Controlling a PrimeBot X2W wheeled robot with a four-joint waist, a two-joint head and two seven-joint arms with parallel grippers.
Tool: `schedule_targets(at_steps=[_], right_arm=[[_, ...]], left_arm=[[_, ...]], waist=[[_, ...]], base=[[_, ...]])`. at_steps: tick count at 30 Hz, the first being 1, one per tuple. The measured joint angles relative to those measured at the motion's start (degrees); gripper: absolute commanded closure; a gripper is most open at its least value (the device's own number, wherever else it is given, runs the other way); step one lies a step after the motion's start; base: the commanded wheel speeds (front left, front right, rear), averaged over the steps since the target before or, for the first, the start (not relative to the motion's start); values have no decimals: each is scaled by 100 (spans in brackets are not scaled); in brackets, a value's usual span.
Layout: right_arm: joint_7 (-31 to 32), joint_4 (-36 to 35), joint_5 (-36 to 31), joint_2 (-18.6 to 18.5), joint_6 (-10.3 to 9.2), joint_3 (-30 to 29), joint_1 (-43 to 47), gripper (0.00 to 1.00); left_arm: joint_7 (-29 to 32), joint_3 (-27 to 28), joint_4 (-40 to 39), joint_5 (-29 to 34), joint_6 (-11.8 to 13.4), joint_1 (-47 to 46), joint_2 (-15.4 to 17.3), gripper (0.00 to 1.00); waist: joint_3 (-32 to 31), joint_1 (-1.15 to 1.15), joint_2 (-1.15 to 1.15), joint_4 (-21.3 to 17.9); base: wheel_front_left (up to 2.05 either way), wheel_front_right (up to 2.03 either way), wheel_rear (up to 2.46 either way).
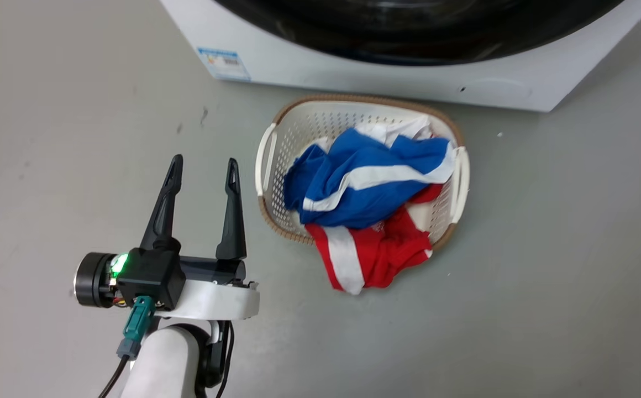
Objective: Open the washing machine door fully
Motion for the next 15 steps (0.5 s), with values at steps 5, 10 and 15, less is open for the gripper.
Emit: schedule_targets(at_steps=[5, 10, 15], right_arm=[[377, 402, -322, -222, 0, 443, -687, 100], [672, 621, -481, -333, 0, 710, -1154, 100], [947, 704, -634, -337, 0, 975, -1354, 100]], left_arm=[[0, -69, -22, -56, 45, -83, 0, 0], [0, -112, -27, -103, 88, -158, 0, 0], [0, -138, -43, -142, 97, -218, 0, 0]], waist=[[323, 0, 0, 159], [534, 0, 0, 286], [664, 0, 0, 343]], base=[[0, 0, 0], [0, 0, 0], [0, 0, 0]])
